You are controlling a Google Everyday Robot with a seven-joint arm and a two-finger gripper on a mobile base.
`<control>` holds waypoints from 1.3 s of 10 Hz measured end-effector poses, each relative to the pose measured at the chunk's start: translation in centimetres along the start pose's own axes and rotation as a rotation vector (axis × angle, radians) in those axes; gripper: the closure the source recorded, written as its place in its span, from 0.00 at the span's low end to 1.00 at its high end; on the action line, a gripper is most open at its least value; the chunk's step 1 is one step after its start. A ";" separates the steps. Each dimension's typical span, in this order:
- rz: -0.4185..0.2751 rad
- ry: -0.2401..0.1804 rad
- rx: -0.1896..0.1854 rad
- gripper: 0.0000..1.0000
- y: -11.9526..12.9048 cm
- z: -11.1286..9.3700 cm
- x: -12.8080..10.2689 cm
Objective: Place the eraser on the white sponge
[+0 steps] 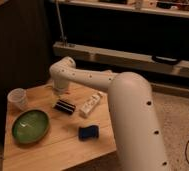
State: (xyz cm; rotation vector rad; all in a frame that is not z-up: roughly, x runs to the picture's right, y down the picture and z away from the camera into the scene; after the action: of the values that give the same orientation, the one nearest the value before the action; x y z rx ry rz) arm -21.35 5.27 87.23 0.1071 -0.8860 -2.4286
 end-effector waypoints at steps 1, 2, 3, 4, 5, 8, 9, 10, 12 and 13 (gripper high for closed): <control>-0.011 -0.015 0.003 0.20 -0.6 0.5 0.0; -0.021 -0.028 0.005 0.20 -1.3 1.1 0.1; -0.023 -0.046 0.010 0.20 -1.6 2.0 -0.3; -0.015 -0.058 0.023 0.20 -1.6 3.1 -0.5; -0.006 -0.072 0.031 0.20 -1.4 4.1 -0.9; 0.027 -0.091 0.032 0.22 -0.8 5.3 -1.4; 0.043 -0.097 0.030 0.30 -0.5 5.5 -1.7; 0.051 -0.105 0.030 0.40 -0.3 5.7 -1.9; 0.058 -0.117 0.037 0.60 -0.3 6.3 -2.2; 0.058 -0.123 0.040 0.68 -0.4 6.4 -2.4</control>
State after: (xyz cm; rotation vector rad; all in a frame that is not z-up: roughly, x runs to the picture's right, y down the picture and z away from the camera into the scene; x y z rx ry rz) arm -21.09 10.47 91.72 -0.0531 -0.9786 -2.3843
